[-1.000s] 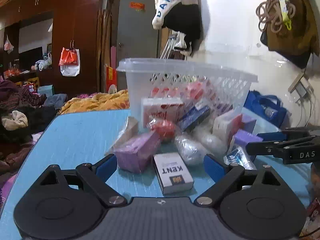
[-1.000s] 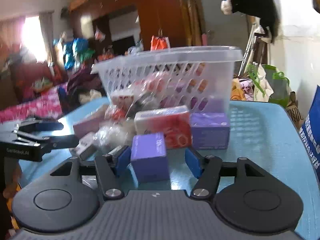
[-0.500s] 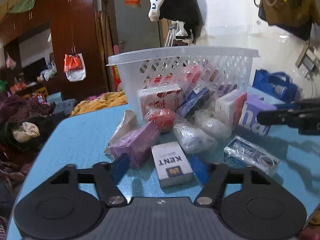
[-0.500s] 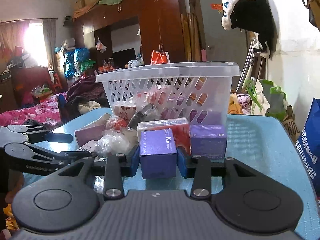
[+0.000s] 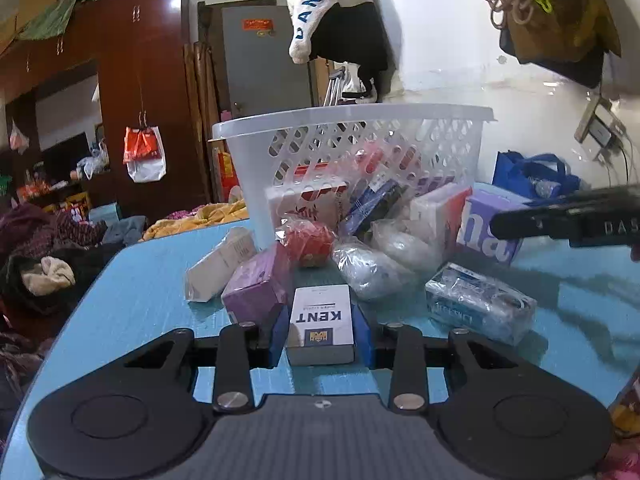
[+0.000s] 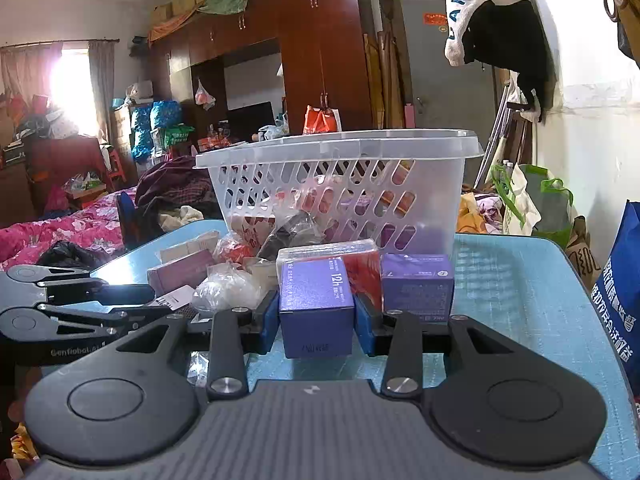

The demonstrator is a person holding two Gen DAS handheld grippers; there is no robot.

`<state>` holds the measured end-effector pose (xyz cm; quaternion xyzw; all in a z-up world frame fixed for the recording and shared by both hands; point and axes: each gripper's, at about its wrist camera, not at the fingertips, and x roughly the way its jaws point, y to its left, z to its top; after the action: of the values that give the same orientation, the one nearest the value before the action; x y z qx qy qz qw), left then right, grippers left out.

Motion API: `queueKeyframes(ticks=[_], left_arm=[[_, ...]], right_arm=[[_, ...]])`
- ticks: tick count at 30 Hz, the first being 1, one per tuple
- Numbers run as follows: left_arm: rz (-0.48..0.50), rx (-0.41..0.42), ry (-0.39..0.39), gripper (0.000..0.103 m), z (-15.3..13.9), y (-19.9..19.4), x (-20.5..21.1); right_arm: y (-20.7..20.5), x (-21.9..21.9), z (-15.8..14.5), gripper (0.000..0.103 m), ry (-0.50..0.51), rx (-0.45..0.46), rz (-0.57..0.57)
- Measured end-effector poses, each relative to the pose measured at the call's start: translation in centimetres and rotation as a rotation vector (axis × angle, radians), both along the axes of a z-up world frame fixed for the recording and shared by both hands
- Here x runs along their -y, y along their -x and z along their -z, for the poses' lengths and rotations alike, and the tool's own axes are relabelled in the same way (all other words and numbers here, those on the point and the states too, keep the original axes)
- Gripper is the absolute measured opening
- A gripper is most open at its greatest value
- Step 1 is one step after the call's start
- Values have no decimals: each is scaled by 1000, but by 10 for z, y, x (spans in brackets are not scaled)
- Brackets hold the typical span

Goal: Organize objects
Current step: 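Grasp the white KENT cigarette pack with left tool while right tool grasps purple box, then lift both boxes over the white basket and open both tools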

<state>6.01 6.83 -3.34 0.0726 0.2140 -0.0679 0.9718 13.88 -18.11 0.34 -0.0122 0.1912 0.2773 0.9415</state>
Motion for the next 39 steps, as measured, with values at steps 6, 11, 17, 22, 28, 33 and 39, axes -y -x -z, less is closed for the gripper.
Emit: queueKeyframes(ticks=[6, 11, 17, 22, 28, 33, 39], left_arm=[[-6, -16, -26, 42, 4, -2, 4], [3, -15, -1, 41, 4, -1, 1], [21, 70, 55, 41, -8, 15, -7], [5, 141, 76, 41, -19, 26, -13], [-7, 201, 100, 41, -25, 31, -21], [-14, 244, 130, 41, -29, 34, -28], [5, 315, 149, 41, -45, 37, -32]], right_arm=[[0, 0, 0, 43, 3, 0, -3], [1, 0, 0, 43, 1, 5, -2], [4, 0, 0, 43, 0, 24, 4], [9, 1, 0, 43, -5, 61, 19], [17, 3, -1, 43, -19, 113, 50], [21, 6, -3, 43, -44, 146, 69], [34, 18, -23, 43, -121, 163, 30]])
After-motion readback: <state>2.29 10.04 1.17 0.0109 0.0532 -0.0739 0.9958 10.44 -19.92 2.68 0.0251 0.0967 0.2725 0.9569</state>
